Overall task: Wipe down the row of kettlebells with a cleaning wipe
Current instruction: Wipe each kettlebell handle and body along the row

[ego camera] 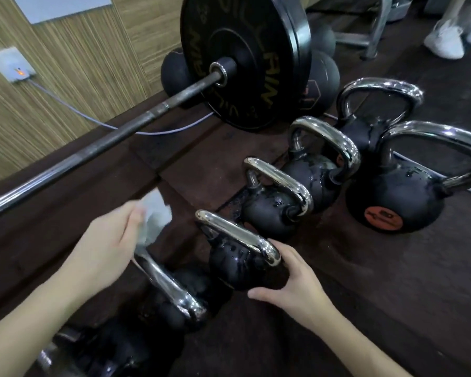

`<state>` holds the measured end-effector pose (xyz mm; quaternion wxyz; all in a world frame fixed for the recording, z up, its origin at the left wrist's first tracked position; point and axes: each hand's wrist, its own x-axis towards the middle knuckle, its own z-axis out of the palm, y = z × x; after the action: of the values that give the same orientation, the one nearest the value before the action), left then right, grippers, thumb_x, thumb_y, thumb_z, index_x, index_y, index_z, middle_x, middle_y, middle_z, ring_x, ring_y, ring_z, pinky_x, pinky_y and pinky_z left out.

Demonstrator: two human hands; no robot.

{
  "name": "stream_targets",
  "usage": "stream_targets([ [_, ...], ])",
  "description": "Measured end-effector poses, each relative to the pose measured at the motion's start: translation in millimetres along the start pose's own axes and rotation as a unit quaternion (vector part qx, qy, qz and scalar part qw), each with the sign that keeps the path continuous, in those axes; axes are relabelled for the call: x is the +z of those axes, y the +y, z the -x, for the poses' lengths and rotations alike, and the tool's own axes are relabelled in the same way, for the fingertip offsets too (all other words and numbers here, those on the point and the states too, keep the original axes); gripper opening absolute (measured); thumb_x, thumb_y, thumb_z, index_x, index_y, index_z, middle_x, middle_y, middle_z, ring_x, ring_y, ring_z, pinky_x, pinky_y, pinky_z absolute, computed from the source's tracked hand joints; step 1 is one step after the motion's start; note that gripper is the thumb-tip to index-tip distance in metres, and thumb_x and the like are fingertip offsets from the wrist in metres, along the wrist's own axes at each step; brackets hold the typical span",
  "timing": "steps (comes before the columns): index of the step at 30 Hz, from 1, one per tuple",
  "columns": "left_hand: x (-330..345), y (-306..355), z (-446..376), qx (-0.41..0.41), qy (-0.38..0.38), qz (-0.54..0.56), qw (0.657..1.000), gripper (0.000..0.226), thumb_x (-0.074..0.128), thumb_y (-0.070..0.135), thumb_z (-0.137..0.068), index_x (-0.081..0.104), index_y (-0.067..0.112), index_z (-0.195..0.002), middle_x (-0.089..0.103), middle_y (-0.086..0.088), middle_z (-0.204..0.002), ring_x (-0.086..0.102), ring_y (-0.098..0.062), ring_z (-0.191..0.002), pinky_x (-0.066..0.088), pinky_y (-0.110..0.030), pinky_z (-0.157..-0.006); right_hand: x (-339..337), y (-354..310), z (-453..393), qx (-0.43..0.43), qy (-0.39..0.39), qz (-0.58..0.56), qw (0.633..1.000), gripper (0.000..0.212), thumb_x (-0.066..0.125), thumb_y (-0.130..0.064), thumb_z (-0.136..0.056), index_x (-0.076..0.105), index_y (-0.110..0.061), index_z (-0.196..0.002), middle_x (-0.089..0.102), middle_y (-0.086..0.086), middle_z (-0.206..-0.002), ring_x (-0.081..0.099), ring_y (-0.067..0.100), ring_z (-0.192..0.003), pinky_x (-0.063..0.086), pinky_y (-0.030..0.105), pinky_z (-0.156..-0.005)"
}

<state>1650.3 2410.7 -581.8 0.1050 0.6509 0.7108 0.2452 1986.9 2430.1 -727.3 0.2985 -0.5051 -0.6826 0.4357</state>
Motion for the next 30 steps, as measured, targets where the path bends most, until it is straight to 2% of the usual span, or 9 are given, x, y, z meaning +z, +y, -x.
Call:
stream_targets([
  [3,14,42,-12,0.057,0.045,0.044,0.996,0.031,0.033,0.037,-0.114,0.063,0.032,-0.114,0.071,0.014,-0.108,0.063,-0.005,-0.093,0.043,-0.027,-0.087,12,-5,-10,0.011,-0.029,-0.01,0.999,0.116,0.094,-0.069,-0.052,0.044,-0.047,-0.154,0.044,-0.03,-0.155,0.038,-0.009,-0.145,0.036,0.026,-0.122],
  [6,38,64,-7,0.213,-0.08,0.01,0.974,0.044,0.023,0.046,-0.114,0.058,0.038,-0.14,0.056,0.017,-0.148,0.049,0.0,-0.137,0.035,-0.028,-0.119,22,-5,-16,0.005,-0.003,-0.001,1.0,0.093,0.096,-0.059,-0.056,0.058,-0.05,-0.14,0.048,-0.027,-0.15,0.044,-0.008,-0.139,0.04,0.026,-0.119],
  [9,55,75,-1,0.245,-0.175,-0.032,0.953,0.064,0.016,0.057,-0.109,0.055,0.029,-0.151,0.045,0.012,-0.16,0.029,-0.005,-0.155,0.021,-0.032,-0.127,26,-2,-18,0.023,0.023,0.001,0.999,0.084,0.09,-0.062,-0.059,0.063,-0.047,-0.136,0.053,-0.025,-0.145,0.056,0.0,-0.13,0.047,0.032,-0.113],
  [12,62,85,-7,0.211,-0.137,0.026,0.968,0.055,0.028,0.05,-0.109,0.07,0.024,-0.13,0.067,0.014,-0.135,0.053,-0.001,-0.131,0.038,-0.032,-0.116,29,2,-19,0.034,0.034,0.012,0.999,0.076,0.084,-0.066,-0.064,0.067,-0.042,-0.134,0.057,-0.023,-0.141,0.062,0.006,-0.122,0.051,0.038,-0.109],
  [16,71,84,-37,0.174,-0.139,-0.078,0.972,0.03,0.041,0.031,-0.111,0.067,0.017,-0.105,0.065,0.001,-0.106,0.059,-0.022,-0.101,0.049,-0.044,-0.094,31,4,-19,0.043,0.052,-0.006,0.998,0.076,0.086,-0.069,-0.063,0.071,-0.036,-0.13,0.061,-0.022,-0.134,0.065,0.005,-0.115,0.052,0.034,-0.106],
  [20,82,99,-34,0.323,-0.096,-0.22,0.916,0.024,0.046,0.021,-0.101,0.047,0.026,-0.077,0.055,-0.003,-0.073,0.055,-0.032,-0.065,0.05,-0.047,-0.059,31,4,-19,0.053,0.059,-0.01,0.997,0.067,0.092,-0.057,-0.066,0.073,-0.037,-0.126,0.062,-0.024,-0.132,0.064,-0.001,-0.116,0.052,0.028,-0.104],
  [23,102,123,-9,0.394,-0.1,-0.26,0.876,0.02,0.053,0.034,-0.098,0.062,0.02,-0.087,0.054,-0.001,-0.079,0.054,-0.028,-0.071,0.047,-0.046,-0.067,30,3,-17,0.072,0.05,-0.025,0.996,0.057,0.089,-0.048,-0.069,0.07,-0.037,-0.121,0.068,-0.019,-0.124,0.066,-0.003,-0.111,0.057,0.03,-0.097],
  [26,107,120,-12,0.381,-0.11,-0.239,0.886,0.043,0.025,0.043,-0.107,0.06,0.019,-0.095,0.056,0.0,-0.088,0.056,-0.027,-0.083,0.046,-0.046,-0.088,28,3,-19,0.071,0.04,-0.04,0.996,0.049,0.091,-0.04,-0.074,0.066,-0.036,-0.116,0.068,-0.013,-0.122,0.065,-0.01,-0.104,0.055,0.015,-0.085],
  [30,80,78,-43,0.325,-0.093,-0.228,0.913,0.032,0.03,0.04,-0.106,0.051,0.028,-0.086,0.057,0.004,-0.08,0.063,-0.028,-0.081,0.05,-0.048,-0.084,28,-2,-21,0.051,0.056,-0.026,0.997,0.054,0.097,-0.042,-0.068,0.064,-0.063,-0.106,0.063,-0.021,-0.132,0.061,-0.004,-0.121,0.05,0.026,-0.106],
])
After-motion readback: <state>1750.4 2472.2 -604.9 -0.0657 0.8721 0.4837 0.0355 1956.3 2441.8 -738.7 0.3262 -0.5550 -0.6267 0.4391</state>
